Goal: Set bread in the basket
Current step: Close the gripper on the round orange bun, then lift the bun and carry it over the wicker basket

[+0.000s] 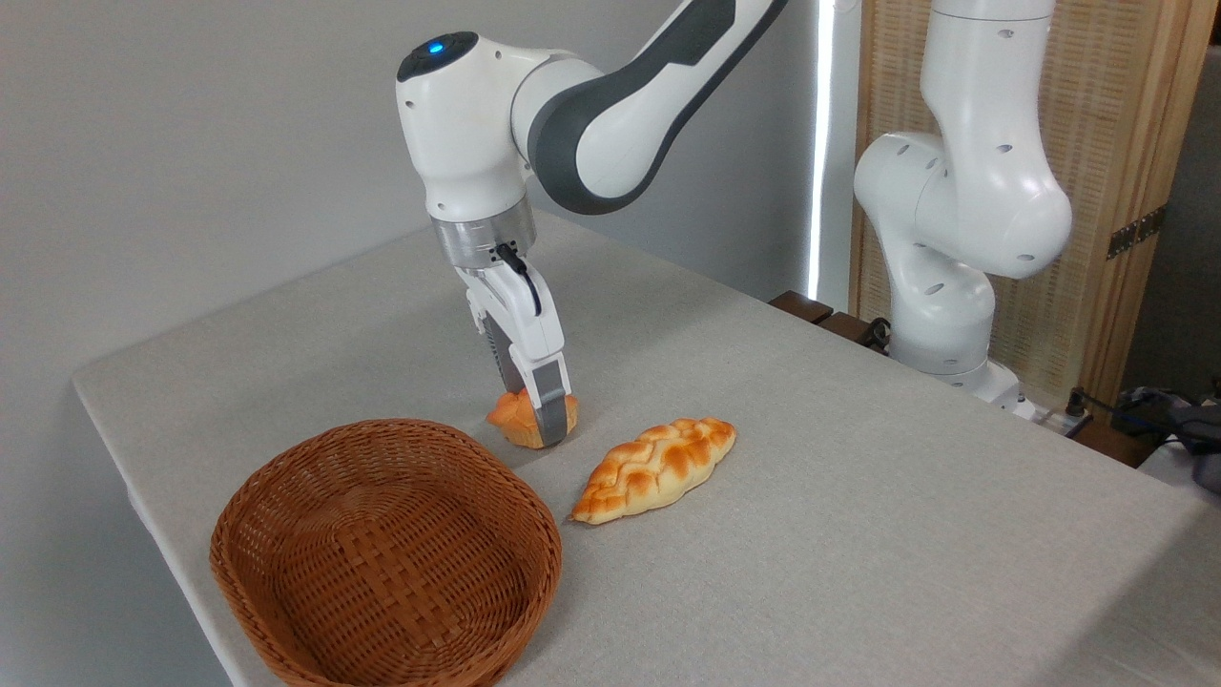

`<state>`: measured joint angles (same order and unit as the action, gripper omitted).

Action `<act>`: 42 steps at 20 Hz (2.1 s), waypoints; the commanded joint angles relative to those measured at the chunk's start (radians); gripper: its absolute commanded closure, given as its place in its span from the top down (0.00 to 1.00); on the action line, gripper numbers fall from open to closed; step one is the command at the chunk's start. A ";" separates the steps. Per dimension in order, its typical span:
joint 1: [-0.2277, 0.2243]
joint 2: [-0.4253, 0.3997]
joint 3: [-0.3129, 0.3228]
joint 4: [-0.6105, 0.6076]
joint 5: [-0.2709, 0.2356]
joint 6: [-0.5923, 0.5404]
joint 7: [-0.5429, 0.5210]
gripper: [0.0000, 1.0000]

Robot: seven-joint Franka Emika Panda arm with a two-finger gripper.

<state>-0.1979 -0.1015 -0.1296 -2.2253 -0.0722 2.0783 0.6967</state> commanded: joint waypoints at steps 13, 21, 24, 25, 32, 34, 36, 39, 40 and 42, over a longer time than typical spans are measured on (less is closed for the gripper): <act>-0.005 -0.015 0.007 -0.007 0.008 0.012 0.004 0.25; -0.003 -0.007 0.040 0.173 0.000 -0.266 0.007 0.25; -0.003 -0.006 0.071 0.225 -0.033 -0.287 0.010 0.25; -0.003 -0.004 0.091 0.249 -0.050 -0.287 0.010 0.25; -0.003 0.029 0.185 0.361 -0.159 -0.239 0.010 0.30; -0.003 0.034 0.191 0.358 -0.178 -0.122 0.010 0.30; -0.003 0.058 0.191 0.357 -0.181 -0.020 0.010 0.30; -0.003 0.081 0.189 0.352 -0.182 0.060 0.012 0.30; -0.005 0.095 0.189 0.352 -0.182 0.084 0.012 0.32; -0.005 0.121 0.189 0.352 -0.182 0.143 0.012 0.37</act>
<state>-0.1934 -0.0189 0.0491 -1.8870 -0.2346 2.1506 0.6968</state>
